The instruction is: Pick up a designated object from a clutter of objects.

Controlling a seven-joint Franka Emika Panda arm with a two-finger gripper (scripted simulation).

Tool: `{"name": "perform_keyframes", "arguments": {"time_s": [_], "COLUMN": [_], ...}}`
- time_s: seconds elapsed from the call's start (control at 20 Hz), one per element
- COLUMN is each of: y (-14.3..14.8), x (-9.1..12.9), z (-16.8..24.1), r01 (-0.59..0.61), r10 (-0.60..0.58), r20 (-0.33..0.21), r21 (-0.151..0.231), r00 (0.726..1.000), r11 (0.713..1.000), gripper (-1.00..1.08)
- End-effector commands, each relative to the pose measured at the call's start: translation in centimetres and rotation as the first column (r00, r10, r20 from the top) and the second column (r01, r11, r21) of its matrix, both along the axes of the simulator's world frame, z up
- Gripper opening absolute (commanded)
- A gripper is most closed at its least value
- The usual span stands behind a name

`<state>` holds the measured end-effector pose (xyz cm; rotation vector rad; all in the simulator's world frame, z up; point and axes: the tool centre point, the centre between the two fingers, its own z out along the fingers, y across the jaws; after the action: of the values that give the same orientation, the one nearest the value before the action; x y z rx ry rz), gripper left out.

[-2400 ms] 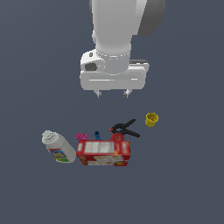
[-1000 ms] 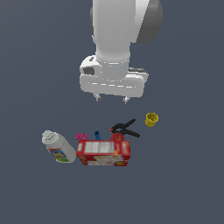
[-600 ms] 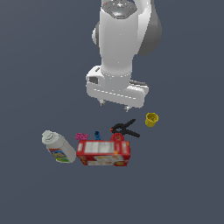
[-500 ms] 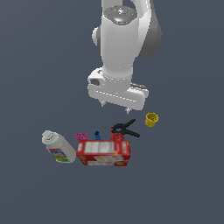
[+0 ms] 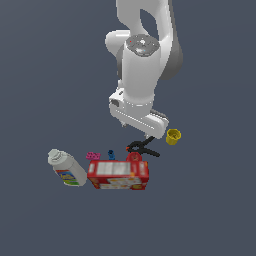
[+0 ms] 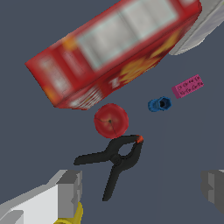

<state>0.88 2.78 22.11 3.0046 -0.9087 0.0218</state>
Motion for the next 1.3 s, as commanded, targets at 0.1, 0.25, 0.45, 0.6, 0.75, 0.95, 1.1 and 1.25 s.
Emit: {"name": "perform_keyframes", "arguments": {"time_s": [0.1, 0.25, 0.45, 0.6, 0.75, 0.95, 1.1, 1.25], "y": [0.6, 1.1, 1.6, 2.0, 2.3, 2.8, 3.2, 3.5], "x": [-0.2, -0.4, -0.8, -1.1, -1.4, -1.9, -2.3, -2.8], "z": [-1.9, -3.2, -4.9, -6.2, -7.4, -9.0, -10.2, -11.4], "r01": [0.107, 0.177, 0.269, 0.336, 0.402, 0.487, 0.548, 0.606], "r10": [-0.107, -0.177, -0.269, -0.336, -0.402, -0.487, -0.548, -0.606], "r20": [-0.001, -0.002, -0.004, -0.005, -0.007, -0.009, -0.01, -0.011], "r21": [0.004, 0.006, 0.008, 0.009, 0.01, 0.01, 0.01, 0.01], "r00": [0.994, 0.984, 0.963, 0.942, 0.916, 0.873, 0.837, 0.796], "r11": [0.994, 0.984, 0.963, 0.942, 0.915, 0.873, 0.837, 0.796], "gripper": [1.0, 1.0, 1.0, 1.0, 1.0, 1.0, 1.0, 1.0]}}
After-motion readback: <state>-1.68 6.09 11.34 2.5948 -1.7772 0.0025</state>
